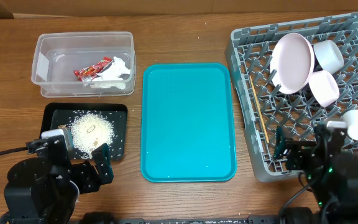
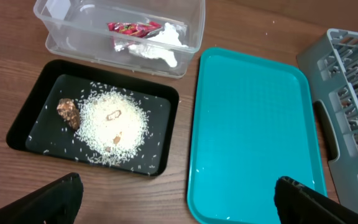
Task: Sort waste into correct bins and load items into the dishwasher
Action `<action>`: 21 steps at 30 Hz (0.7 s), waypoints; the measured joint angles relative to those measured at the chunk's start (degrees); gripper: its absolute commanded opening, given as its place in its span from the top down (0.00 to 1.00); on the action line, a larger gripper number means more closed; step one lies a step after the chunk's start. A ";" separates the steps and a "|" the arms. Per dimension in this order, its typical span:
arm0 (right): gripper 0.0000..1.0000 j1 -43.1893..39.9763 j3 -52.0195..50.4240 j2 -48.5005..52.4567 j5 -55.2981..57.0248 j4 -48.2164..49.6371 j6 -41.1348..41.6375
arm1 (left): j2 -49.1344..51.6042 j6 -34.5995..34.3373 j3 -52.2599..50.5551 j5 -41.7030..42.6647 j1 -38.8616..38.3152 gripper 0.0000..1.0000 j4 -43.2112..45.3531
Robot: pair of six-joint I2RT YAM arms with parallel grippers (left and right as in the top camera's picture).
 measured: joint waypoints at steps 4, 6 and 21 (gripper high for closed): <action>0.00 1.38 -10.47 -7.58 -0.09 11.10 -0.02 | 0.00 0.00 -0.15 0.00 0.00 0.00 -0.07; 0.00 1.42 -15.28 -11.19 -0.37 15.41 0.02 | 0.00 0.00 -0.17 0.00 0.00 0.00 -0.04; 0.00 1.07 -35.08 -23.54 -2.21 41.64 0.02 | 0.00 0.00 -0.17 -0.02 0.00 0.00 -0.02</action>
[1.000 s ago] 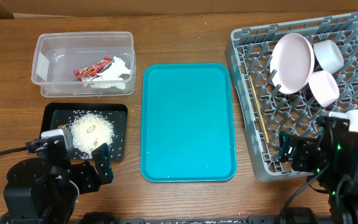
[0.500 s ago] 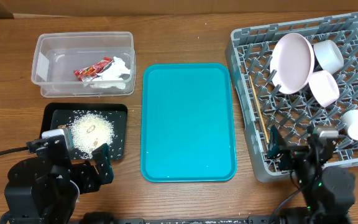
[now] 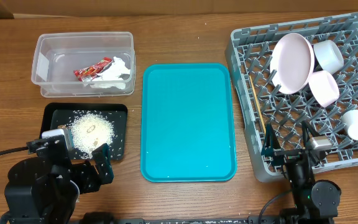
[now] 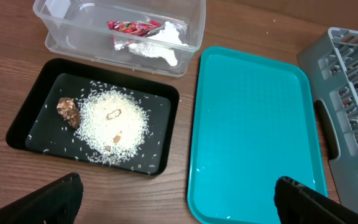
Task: Sort waste into correct bins and load items into the dishwasher
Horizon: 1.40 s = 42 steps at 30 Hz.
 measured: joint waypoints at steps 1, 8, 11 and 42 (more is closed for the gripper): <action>0.00 -0.28 -0.74 0.00 -0.02 2.51 -0.02 | 0.00 0.00 0.00 0.00 0.00 0.00 0.00; 0.00 -1.97 -4.87 -0.15 0.00 11.50 -0.02 | 0.00 0.00 0.00 0.00 0.00 0.00 0.00; 0.00 -2.01 -4.81 -0.39 -0.04 4.39 0.00 | 0.00 0.00 0.00 0.02 0.00 0.00 0.02; 0.00 -2.01 -4.90 -0.09 0.04 -0.74 -0.02 | 0.00 0.00 0.00 0.02 0.00 0.00 0.00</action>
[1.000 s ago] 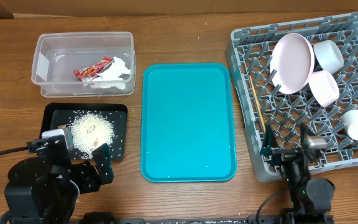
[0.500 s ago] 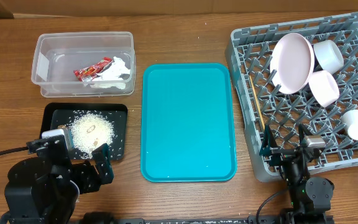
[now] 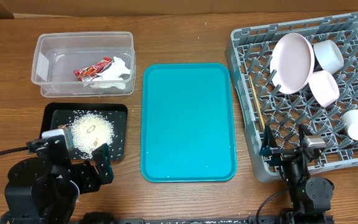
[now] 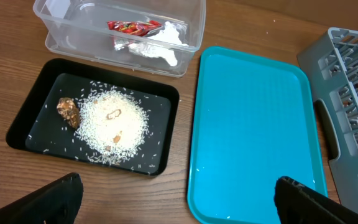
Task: Sort waste into correct bins and load items into the dishwasher
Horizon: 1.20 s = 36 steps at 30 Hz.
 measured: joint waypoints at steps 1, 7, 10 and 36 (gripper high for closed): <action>0.00 0.00 0.00 0.00 0.00 0.00 0.00 | 0.00 0.00 0.00 -0.02 0.00 0.00 0.00; 0.00 0.00 0.00 0.00 0.00 -0.02 0.02 | 0.00 0.00 0.00 0.00 0.00 0.00 0.00; 0.00 0.00 0.00 0.00 0.02 -0.02 0.02 | 0.00 0.00 0.00 0.00 0.00 0.00 0.00; 0.00 0.00 0.00 -0.02 0.02 -0.09 0.00 | -23.76 0.02 -45.92 -0.72 0.00 0.00 41.38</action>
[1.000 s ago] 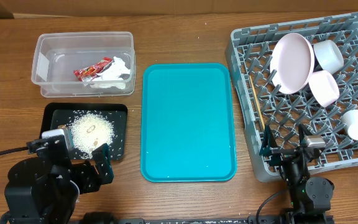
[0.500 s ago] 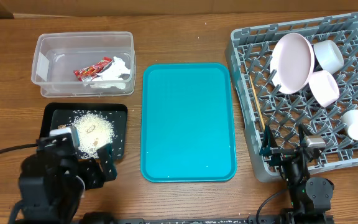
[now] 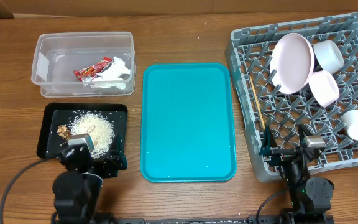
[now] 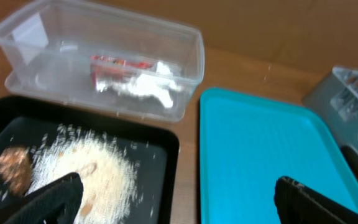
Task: Sort waste into correct bins and load items into the dishwasher
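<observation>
The teal tray (image 3: pixel 188 121) lies bare in the middle of the table. Left of it, a clear bin (image 3: pixel 48 62) holds a red wrapper (image 3: pixel 91 70) and white tissue (image 3: pixel 114 73). A black tray (image 3: pixel 120 121) in front of the bin carries rice (image 3: pixel 92 129) and a brown scrap (image 3: pixel 61 130). The grey dish rack (image 3: pixel 291 112) at the right holds a pink plate (image 3: pixel 293 62), two bowls, a white cup (image 3: pixel 355 123) and a chopstick (image 3: pixel 257 106). My left gripper (image 4: pixel 179 202) is open and low at the black tray's front edge. My right gripper (image 3: pixel 286 148) stands open at the rack's front edge.
The rack's left wall stands close to the teal tray's right rim (image 4: pixel 328 155). The clear bin (image 4: pixel 185 50) sits right behind the black tray (image 4: pixel 160 149). Bare wood runs along the table's front and back edges.
My left arm has dropped and tilted. Its camera now sits lower and closer to the black tray, and the arm looks smaller from overhead. The right arm has not moved.
At first my right gripper was over the rack's front right part near the white cup, and my left was open in front of the black tray. Then the right gripper stood at the rack's front edge, where it stays. Now the left arm sits lower.
</observation>
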Action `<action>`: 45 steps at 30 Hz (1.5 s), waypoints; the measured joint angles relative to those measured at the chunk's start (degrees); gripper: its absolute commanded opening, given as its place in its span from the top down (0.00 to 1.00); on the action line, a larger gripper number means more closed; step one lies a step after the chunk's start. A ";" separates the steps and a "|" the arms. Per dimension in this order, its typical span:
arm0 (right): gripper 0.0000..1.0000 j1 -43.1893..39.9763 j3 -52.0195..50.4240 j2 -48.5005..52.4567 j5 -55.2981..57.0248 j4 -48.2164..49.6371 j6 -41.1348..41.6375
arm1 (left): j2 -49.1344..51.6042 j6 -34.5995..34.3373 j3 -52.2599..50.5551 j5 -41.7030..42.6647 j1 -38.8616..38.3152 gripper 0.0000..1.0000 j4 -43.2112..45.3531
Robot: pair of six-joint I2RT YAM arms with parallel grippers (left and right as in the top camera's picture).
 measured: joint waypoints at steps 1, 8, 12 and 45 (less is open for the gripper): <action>0.00 0.00 0.00 0.00 -0.02 0.00 0.02 | -1.64 0.00 -1.97 0.00 0.00 0.00 1.97; 0.00 0.00 0.00 0.00 0.00 -0.02 0.00 | -11.37 0.92 -12.57 0.00 0.00 0.01 13.29; 0.00 0.00 0.00 0.00 0.00 -0.02 0.02 | -11.91 3.74 -16.41 -0.02 -0.02 0.00 23.58; 0.00 0.00 0.00 0.00 -0.02 -0.04 0.00 | -12.04 16.50 -24.09 1.09 -0.39 0.00 28.24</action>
